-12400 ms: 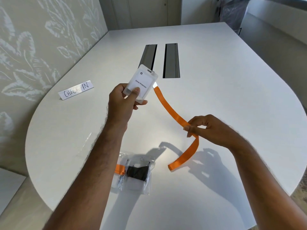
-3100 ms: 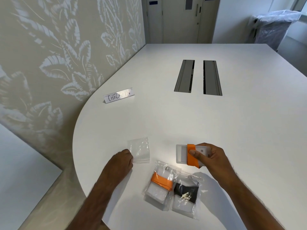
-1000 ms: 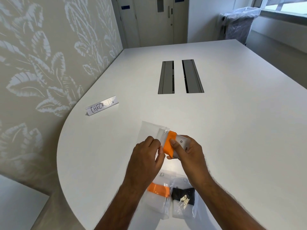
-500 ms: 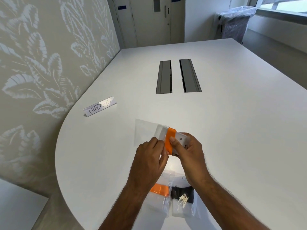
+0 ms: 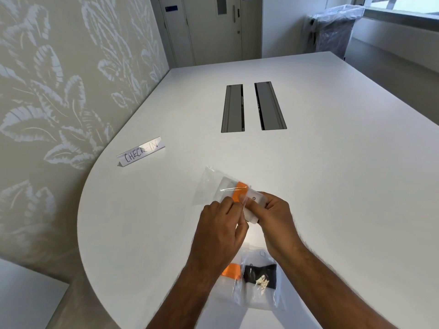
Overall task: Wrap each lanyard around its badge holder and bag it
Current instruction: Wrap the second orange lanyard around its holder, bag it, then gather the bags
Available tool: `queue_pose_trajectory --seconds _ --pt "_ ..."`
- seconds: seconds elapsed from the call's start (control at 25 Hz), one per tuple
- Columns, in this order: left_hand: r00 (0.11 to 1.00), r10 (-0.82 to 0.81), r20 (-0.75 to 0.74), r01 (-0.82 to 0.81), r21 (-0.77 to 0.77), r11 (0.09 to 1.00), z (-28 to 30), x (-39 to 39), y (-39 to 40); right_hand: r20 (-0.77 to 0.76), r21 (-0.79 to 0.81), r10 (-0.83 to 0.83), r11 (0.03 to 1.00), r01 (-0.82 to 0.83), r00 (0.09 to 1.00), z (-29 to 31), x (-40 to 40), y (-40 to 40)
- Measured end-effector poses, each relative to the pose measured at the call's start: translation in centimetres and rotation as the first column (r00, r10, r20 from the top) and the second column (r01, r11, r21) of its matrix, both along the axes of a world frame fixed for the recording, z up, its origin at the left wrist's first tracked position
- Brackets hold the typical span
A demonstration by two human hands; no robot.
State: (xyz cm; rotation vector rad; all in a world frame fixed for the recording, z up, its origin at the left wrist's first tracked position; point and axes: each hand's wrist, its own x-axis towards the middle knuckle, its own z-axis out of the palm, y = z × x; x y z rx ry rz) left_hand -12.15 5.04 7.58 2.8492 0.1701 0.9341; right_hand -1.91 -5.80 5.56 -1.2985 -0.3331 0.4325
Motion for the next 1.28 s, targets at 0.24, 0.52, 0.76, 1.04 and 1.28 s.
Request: queue_pose_trajectory --seconds 0.24,0.52,0.76,1.04,1.28 --pt "0.999 0.032 0.024 -0.034 0.057 0.998 0.4 0.4 -0.5 -0.155 0.119 -0.034 0.991 0.053 0.987 -0.2 -0.2 -0.1" --pt "0.999 0.029 0.027 -0.029 0.008 1.0 -0.3 0.3 -1.1 -0.086 0.131 -0.057 0.989 0.068 0.995 0.0 0.1 -0.1" --pt "1.0 -0.007 0.007 0.007 -0.01 1.0 -0.4 0.6 -1.1 -0.101 0.124 -0.007 0.992 0.019 0.995 -0.1 -0.4 -0.1" --pt "0.999 0.013 0.029 -0.013 0.002 1.0 -0.2 0.7 -0.5 0.033 0.148 0.266 0.952 -0.268 0.963 0.1 1.0 -1.4" --pt "0.998 -0.05 -0.039 0.05 0.006 0.999 -0.4 0.5 -0.5 0.097 0.003 0.138 0.99 -0.139 0.986 0.5 2.1 -2.1"
